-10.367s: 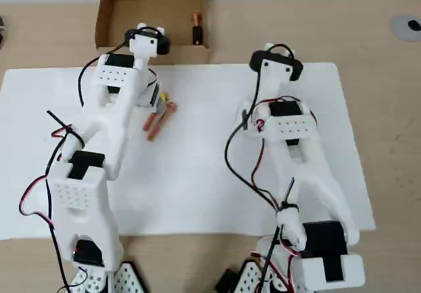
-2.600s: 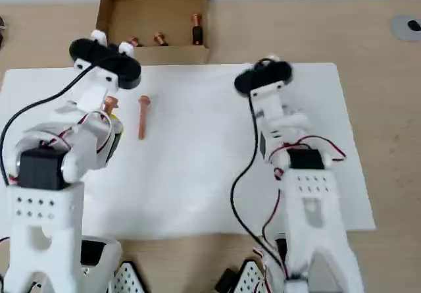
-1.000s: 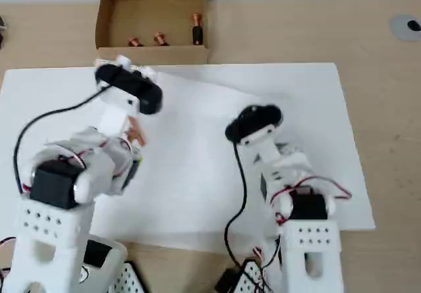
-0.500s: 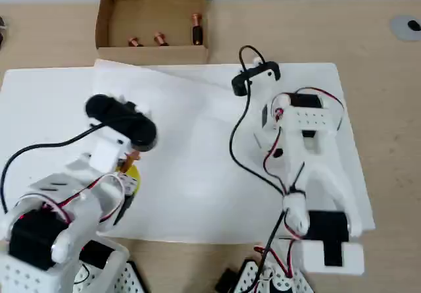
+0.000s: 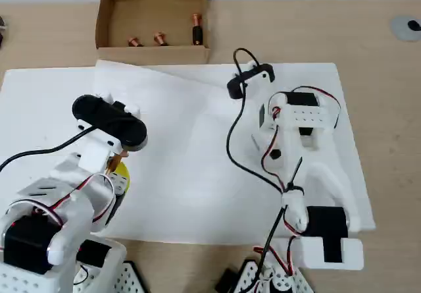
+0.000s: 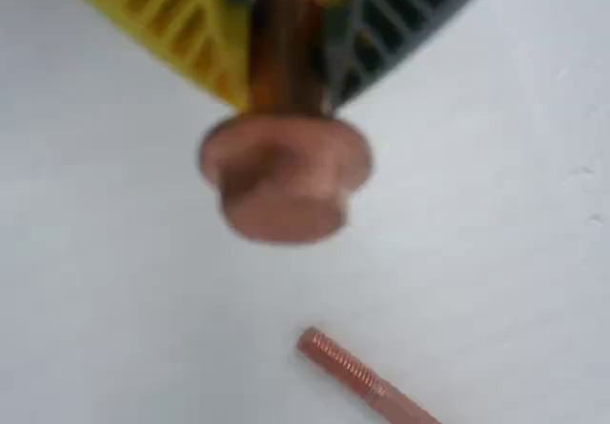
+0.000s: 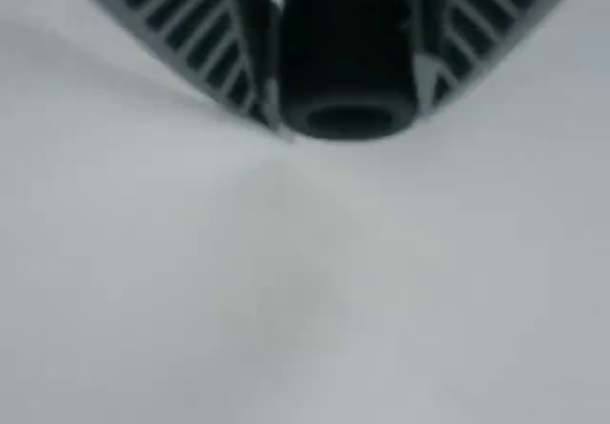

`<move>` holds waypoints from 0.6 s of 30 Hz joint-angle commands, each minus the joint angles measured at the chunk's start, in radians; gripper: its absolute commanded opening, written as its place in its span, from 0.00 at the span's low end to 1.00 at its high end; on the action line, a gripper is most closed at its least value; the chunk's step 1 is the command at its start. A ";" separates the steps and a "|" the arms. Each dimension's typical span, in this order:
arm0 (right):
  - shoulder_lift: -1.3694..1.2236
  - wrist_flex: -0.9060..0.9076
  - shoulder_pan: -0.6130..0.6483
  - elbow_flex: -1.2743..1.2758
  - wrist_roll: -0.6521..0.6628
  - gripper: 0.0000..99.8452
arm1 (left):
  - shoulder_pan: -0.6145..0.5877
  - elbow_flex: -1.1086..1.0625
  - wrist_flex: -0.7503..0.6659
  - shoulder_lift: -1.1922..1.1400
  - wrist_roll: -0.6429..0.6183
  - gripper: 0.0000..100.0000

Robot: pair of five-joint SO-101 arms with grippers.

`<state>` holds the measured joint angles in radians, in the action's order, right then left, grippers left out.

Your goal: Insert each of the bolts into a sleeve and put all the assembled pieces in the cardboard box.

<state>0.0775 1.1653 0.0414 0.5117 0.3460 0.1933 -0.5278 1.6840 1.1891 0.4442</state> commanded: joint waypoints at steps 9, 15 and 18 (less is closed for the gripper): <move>0.002 0.026 0.010 -0.056 0.031 0.12 | -0.011 0.014 -0.003 0.007 0.005 0.02; 0.002 0.028 0.008 -0.044 0.038 0.12 | -0.011 0.014 -0.002 0.008 0.005 0.02; 0.002 0.049 0.008 -0.035 0.075 0.12 | -0.011 0.014 -0.002 0.008 0.005 0.02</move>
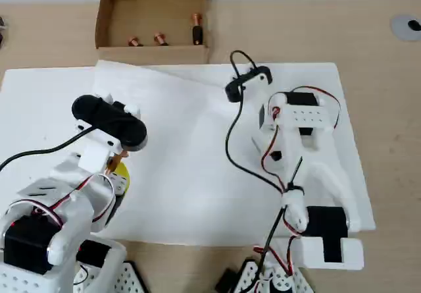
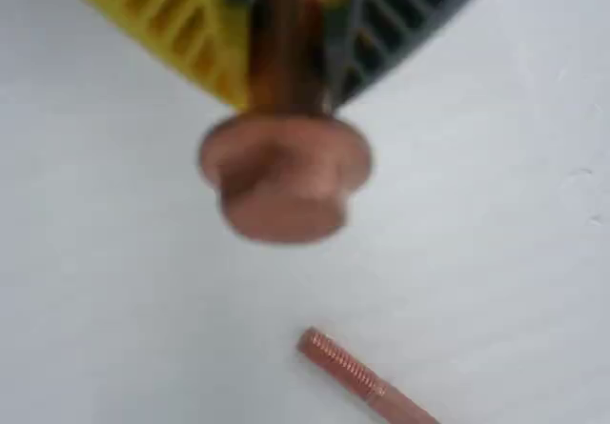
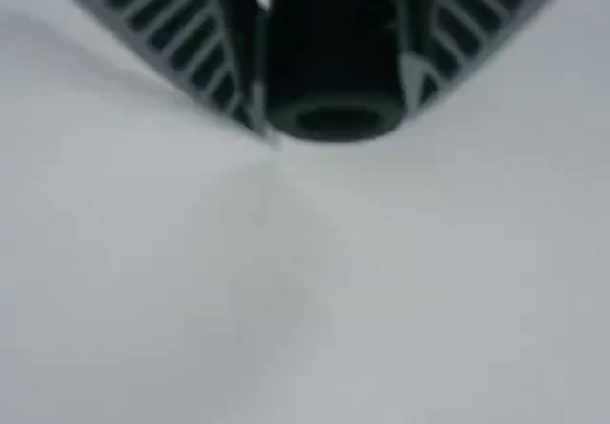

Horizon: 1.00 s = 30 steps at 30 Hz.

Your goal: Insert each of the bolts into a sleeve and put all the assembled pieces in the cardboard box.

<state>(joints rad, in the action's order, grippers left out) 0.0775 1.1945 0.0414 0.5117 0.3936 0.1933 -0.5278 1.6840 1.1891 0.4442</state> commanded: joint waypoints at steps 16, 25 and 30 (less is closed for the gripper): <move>0.010 0.061 0.008 -0.039 0.032 0.21 | -0.011 0.014 0.000 0.008 0.005 0.02; 0.242 0.192 -0.008 -0.157 0.026 0.21 | -0.011 0.014 0.000 0.007 0.005 0.02; 0.377 0.272 0.008 -0.162 0.025 0.21 | -0.009 0.014 -0.002 0.005 0.005 0.02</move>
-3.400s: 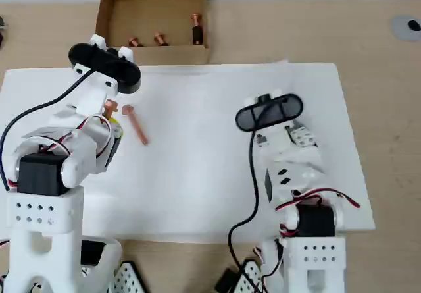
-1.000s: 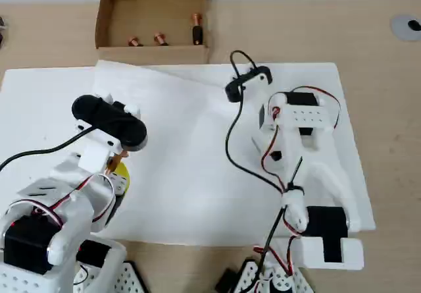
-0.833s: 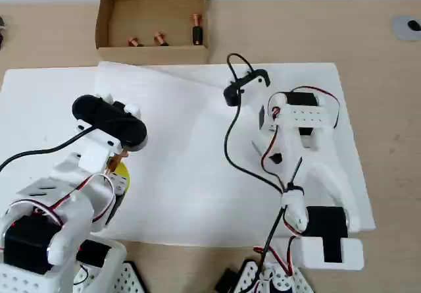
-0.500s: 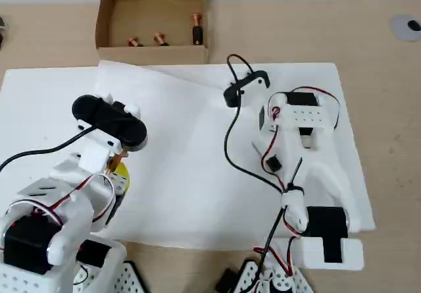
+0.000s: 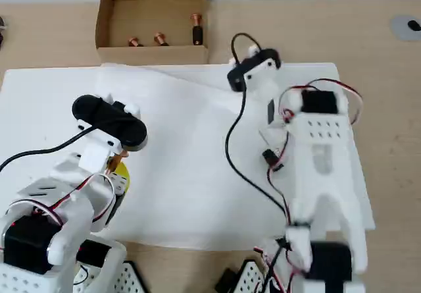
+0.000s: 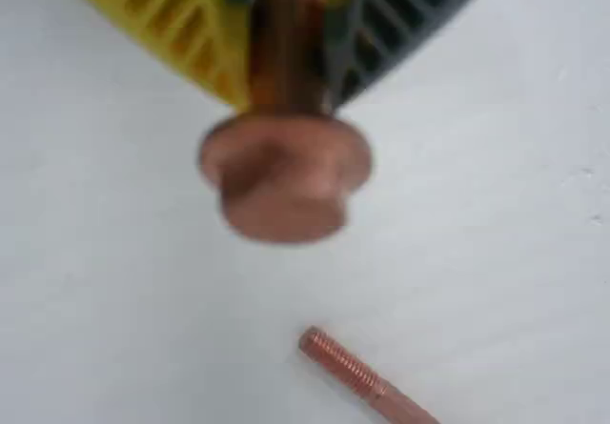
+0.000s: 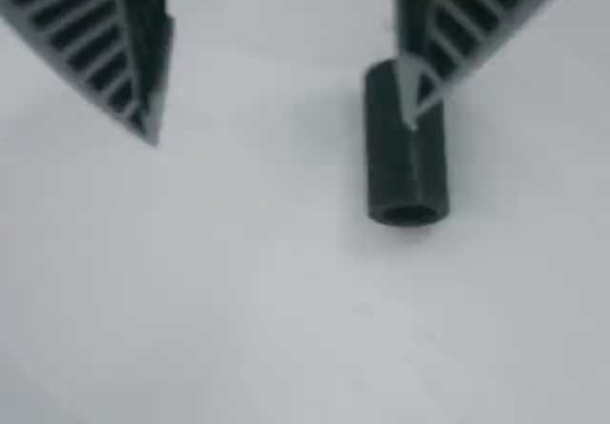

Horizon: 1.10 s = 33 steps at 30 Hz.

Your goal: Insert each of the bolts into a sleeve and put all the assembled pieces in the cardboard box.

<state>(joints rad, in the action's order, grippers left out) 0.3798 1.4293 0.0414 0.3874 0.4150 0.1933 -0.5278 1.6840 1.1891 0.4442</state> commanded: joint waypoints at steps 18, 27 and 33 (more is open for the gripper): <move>-0.271 -0.167 0.008 0.122 0.009 0.21 | -0.009 0.014 0.000 0.008 0.005 0.02; -0.433 -0.175 -0.024 0.076 0.014 0.21 | -0.011 0.014 0.002 0.008 0.005 0.02; -0.515 -0.172 -0.074 0.028 0.061 0.20 | -0.011 0.014 0.002 0.008 0.005 0.02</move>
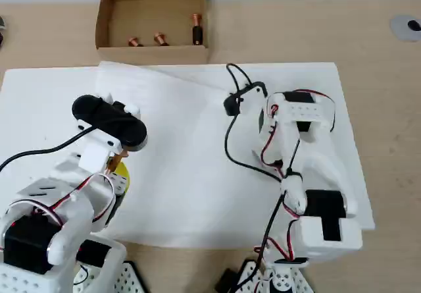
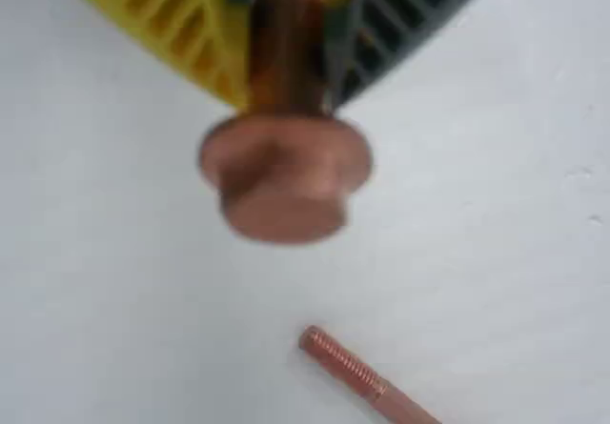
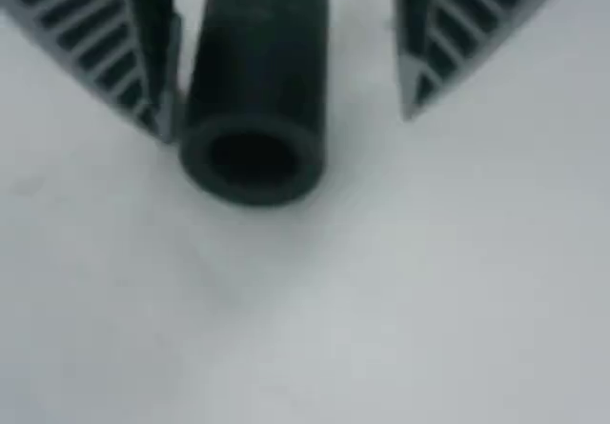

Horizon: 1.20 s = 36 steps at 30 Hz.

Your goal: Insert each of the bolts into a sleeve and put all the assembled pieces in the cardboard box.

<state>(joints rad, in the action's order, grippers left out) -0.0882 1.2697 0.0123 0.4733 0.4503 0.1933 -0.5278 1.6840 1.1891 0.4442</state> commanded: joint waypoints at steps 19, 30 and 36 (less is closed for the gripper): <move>0.045 0.063 -0.077 -0.139 0.000 0.01 | -0.011 0.015 -0.005 0.008 0.015 0.02; 0.538 0.210 -0.062 -0.289 -0.086 0.01 | -0.011 0.006 -0.118 0.008 -0.106 0.01; 0.825 0.199 0.050 -0.160 -0.087 0.01 | -0.011 0.005 -0.244 0.001 -0.272 0.01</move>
<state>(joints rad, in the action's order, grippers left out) 0.5869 1.4860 0.0077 0.2693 0.3751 0.1933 -0.5278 1.5060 1.1891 0.2401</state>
